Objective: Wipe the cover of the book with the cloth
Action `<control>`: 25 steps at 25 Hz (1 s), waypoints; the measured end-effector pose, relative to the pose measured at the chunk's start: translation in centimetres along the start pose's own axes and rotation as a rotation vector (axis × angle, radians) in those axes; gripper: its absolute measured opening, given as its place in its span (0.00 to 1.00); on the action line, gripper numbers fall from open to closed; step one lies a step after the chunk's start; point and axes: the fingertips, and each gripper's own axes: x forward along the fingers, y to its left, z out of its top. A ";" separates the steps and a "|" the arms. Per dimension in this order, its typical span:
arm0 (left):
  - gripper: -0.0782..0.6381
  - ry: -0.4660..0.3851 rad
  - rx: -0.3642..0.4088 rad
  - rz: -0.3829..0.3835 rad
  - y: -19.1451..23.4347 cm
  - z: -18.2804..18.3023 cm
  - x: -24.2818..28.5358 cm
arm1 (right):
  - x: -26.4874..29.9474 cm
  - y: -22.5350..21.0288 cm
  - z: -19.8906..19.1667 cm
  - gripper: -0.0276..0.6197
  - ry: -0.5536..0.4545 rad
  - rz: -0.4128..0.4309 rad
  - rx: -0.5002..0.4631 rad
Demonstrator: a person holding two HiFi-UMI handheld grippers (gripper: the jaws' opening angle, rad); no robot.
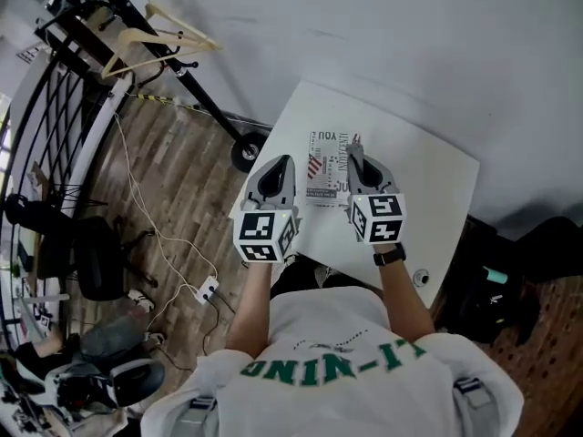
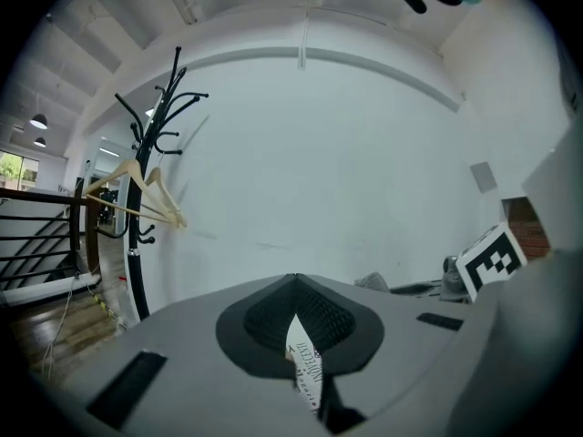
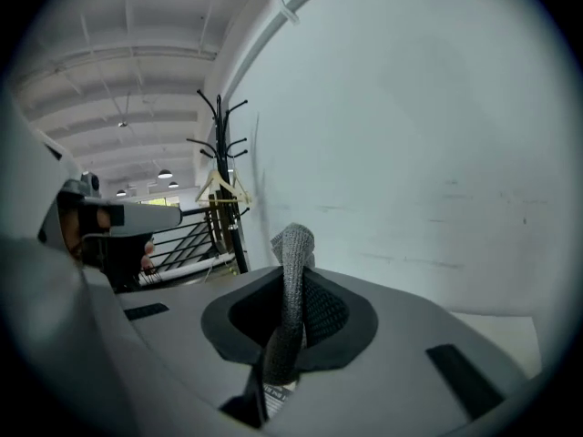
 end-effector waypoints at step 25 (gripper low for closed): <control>0.12 0.221 -0.113 -0.128 14.5 -8.0 15.4 | 30.1 -0.8 -17.1 0.11 0.511 0.005 0.182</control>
